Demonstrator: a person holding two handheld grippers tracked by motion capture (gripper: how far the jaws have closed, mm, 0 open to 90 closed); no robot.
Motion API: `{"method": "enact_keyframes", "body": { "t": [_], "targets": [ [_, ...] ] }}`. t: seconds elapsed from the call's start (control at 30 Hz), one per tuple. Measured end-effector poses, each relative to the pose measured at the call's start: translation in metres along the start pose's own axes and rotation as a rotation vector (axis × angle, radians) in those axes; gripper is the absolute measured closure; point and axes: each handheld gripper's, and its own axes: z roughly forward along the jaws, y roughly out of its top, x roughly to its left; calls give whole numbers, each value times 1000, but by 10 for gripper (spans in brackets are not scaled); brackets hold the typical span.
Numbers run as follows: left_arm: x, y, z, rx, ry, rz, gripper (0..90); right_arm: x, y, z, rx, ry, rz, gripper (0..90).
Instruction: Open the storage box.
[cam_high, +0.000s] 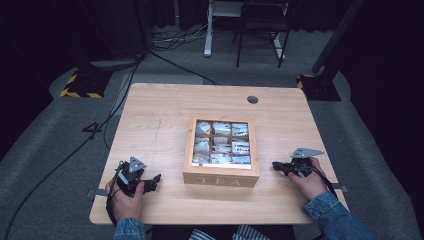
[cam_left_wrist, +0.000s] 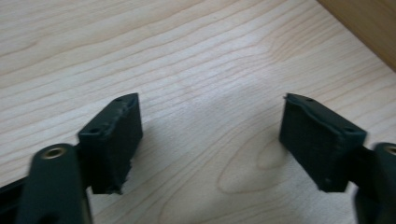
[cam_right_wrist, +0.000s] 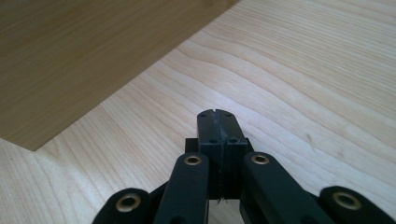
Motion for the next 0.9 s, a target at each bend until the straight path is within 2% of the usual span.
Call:
{"method": "enact_keyframes", "body": {
  "t": [0.1,0.17,0.2,0.23,0.3,0.37,0.4,0.5,0.57,0.6,0.63,0.8,0.9],
  "targets": [
    [0,0,0,0,2,-4,146,-2,1,-4,-6,-8,-19,900],
    [0,0,0,0,1,-4,146,-1,4,-9,-16,3,-25,900],
    [0,0,0,0,1,-4,146,1,7,-13,-23,38,-30,900],
    [0,0,0,0,1,-4,146,1,7,-13,-23,38,-30,900],
    [0,0,0,0,1,-5,146,2,9,-16,-21,71,6,900],
    [0,0,0,0,1,-5,146,4,11,-18,-37,87,5,900],
    [0,0,0,0,1,-5,145,8,14,-22,-54,94,-25,900],
    [0,0,0,0,3,-4,145,15,17,-27,-50,100,-51,900],
    [-2,2,3,6,18,-19,126,21,20,-31,-41,125,-82,900],
    [-2,3,4,6,17,-24,106,28,22,-34,-42,141,-128,900],
    [-2,3,4,6,18,-23,106,28,22,-34,-42,141,-128,900],
    [-3,4,4,7,22,-29,106,47,27,-36,-35,190,-218,900],
    [-3,4,5,5,28,-27,107,52,29,-36,-30,199,-237,900]
  ]
}}
